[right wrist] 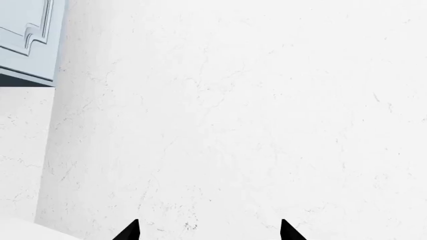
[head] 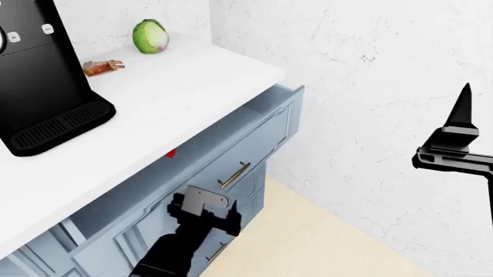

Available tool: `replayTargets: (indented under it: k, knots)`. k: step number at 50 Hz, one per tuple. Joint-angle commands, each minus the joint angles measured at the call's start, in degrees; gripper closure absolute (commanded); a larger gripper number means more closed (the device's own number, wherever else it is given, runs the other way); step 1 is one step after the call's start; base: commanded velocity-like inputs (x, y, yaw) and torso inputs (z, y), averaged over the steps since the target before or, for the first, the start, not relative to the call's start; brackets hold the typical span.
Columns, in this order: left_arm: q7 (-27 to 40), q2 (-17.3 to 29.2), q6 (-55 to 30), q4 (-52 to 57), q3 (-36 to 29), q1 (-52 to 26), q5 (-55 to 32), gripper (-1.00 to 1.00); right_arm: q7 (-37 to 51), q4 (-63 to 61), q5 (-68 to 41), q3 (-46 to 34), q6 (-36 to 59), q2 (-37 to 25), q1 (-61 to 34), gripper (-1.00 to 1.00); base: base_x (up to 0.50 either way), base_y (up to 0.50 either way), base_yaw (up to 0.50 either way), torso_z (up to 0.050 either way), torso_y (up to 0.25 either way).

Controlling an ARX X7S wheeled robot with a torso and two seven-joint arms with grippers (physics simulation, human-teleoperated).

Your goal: Close the right drawer.

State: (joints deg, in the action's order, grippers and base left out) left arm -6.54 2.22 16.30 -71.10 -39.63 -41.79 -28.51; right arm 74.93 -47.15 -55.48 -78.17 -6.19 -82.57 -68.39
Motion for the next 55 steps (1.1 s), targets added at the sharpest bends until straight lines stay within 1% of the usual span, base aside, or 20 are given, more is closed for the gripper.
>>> replayTargets:
  k: [1,15,19,25,30,33,36,37,39,45,51,52,55]
  knots:
    - [1.2,1.85,2.75,-3.84,11.37,-0.42,6.73,-1.0,0.09,0.04,0.07,0.08,0.03,0.12,0.28,-1.0,0.0,0.0,0.0,0.0,0.0]
    - [4.95,2.46,2.03,-3.85,21.79,-0.93,14.14,-1.0,0.0,0.16,0.22,0.2,-0.05,0.16,0.58,-1.0,0.0,0.0,0.0,0.0,0.0]
    - [6.78,2.67,1.28,-3.86,24.23,-0.99,16.9,-1.0,0.17,-0.16,0.38,0.21,-0.05,-0.06,0.7,-1.0,0.0,0.0,0.0,0.0,0.0]
    - [7.71,2.71,0.87,-3.86,27.93,-0.46,20.47,-1.0,0.33,-0.69,0.24,0.43,0.53,-0.27,0.53,-1.0,0.0,0.0,0.0,0.0,0.0]
    - [11.07,2.79,-1.36,-3.84,27.63,-0.71,23.89,-1.0,0.42,-0.7,0.31,0.58,0.85,0.22,0.46,-1.0,0.0,0.0,0.0,0.0,0.0]
    - [10.87,3.1,-1.93,-3.83,28.52,-0.61,23.92,-1.0,0.35,-0.79,0.16,0.71,1.11,0.35,0.34,-1.0,0.0,0.0,0.0,0.0,0.0]
    - [12.41,3.42,-5.52,-3.84,28.05,-0.8,25.42,-1.0,0.35,-1.17,-0.19,0.98,1.59,0.27,0.03,-1.0,0.0,0.0,0.0,0.0,0.0]
    - [12.38,3.54,-5.56,-3.84,27.48,-0.56,26.19,-1.0,0.39,-1.48,-0.41,1.15,1.95,0.23,-0.21,-1.0,0.0,0.0,0.0,0.0,0.0]
    - [12.35,3.73,-5.46,-3.85,28.72,-0.52,25.4,-1.0,0.36,-1.63,-0.56,1.31,2.14,0.22,-0.37,-1.0,0.0,0.0,0.0,0.0,0.0]
    - [11.45,4.37,-4.77,-3.86,29.57,0.01,26.15,-1.0,0.01,-1.31,-1.22,1.64,2.72,0.78,-0.72,-1.0,0.0,0.0,0.0,0.0,0.0]
    - [14.6,5.01,-6.34,-3.87,30.53,-0.31,27.3,-1.0,-0.06,-1.33,-1.43,1.9,3.1,1.03,-0.93,-1.0,0.0,0.0,0.0,0.0,0.0]
    - [16.44,5.06,-7.25,-3.87,30.24,-0.27,28.0,-1.0,0.03,-1.36,-1.32,1.82,3.04,0.99,-0.79,-1.0,0.0,0.0,0.0,0.0,0.0]
    - [17.25,5.29,-7.29,-3.87,31.08,-0.19,27.68,-1.0,0.17,-1.44,-1.13,1.75,2.67,0.66,-0.52,-1.0,0.0,0.0,0.0,0.0,0.0]
